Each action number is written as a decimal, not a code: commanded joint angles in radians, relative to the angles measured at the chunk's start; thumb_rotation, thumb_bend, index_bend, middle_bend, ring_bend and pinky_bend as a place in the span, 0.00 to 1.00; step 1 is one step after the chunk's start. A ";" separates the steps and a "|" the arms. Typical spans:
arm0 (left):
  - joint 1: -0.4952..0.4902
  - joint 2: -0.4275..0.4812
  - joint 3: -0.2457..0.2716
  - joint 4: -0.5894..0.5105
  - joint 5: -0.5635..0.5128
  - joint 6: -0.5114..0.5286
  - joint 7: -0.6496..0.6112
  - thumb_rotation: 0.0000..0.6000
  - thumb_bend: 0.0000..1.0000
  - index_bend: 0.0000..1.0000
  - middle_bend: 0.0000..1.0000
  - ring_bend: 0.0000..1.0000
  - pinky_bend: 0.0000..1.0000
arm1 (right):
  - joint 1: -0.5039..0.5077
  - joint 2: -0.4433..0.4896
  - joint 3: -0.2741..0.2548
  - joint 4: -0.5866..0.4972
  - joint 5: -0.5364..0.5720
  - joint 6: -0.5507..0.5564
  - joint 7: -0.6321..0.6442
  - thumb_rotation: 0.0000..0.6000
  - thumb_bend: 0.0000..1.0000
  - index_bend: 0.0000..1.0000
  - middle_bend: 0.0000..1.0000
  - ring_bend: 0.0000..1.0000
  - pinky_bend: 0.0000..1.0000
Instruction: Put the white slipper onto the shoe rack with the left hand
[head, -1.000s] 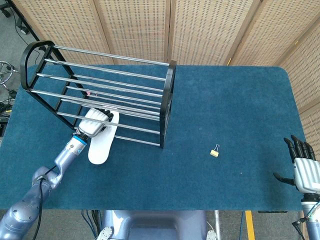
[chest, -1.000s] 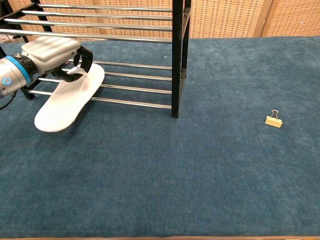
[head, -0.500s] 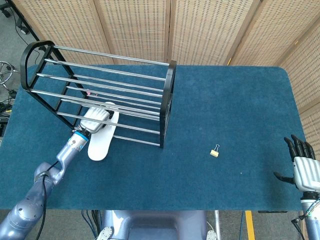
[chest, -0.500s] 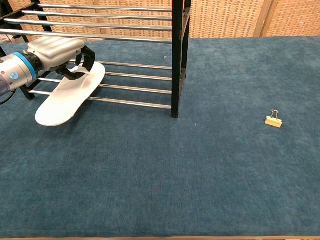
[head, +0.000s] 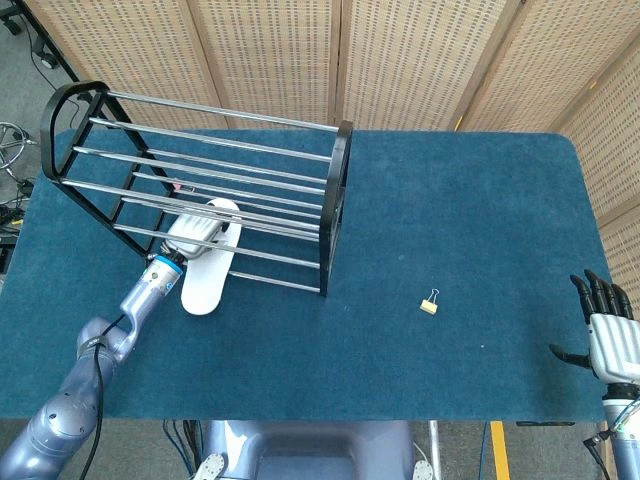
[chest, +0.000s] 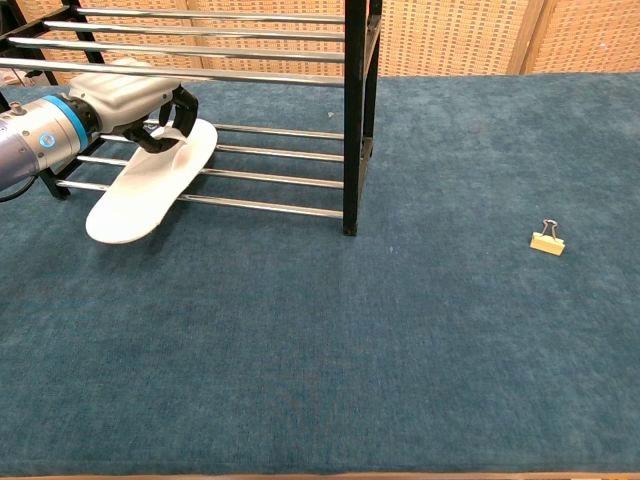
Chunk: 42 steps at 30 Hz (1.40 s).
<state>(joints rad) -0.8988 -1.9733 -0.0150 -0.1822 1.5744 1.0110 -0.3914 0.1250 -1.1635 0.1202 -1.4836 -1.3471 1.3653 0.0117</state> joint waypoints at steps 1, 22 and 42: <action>-0.006 -0.005 0.003 0.006 0.000 -0.010 0.002 1.00 0.57 0.73 0.57 0.50 0.61 | 0.001 -0.001 0.000 0.000 0.003 -0.003 -0.004 1.00 0.00 0.00 0.00 0.00 0.00; -0.064 -0.010 0.006 0.047 -0.012 -0.115 -0.018 1.00 0.56 0.73 0.57 0.50 0.61 | 0.007 -0.018 -0.004 0.001 0.006 -0.008 -0.054 1.00 0.00 0.00 0.00 0.00 0.00; -0.072 -0.009 0.023 0.057 -0.008 -0.138 -0.030 1.00 0.36 0.47 0.38 0.28 0.60 | 0.006 -0.021 -0.009 0.002 -0.015 0.005 -0.050 1.00 0.00 0.00 0.00 0.00 0.00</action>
<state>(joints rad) -0.9714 -1.9829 0.0068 -0.1250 1.5659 0.8727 -0.4204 0.1312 -1.1845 0.1111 -1.4820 -1.3617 1.3706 -0.0386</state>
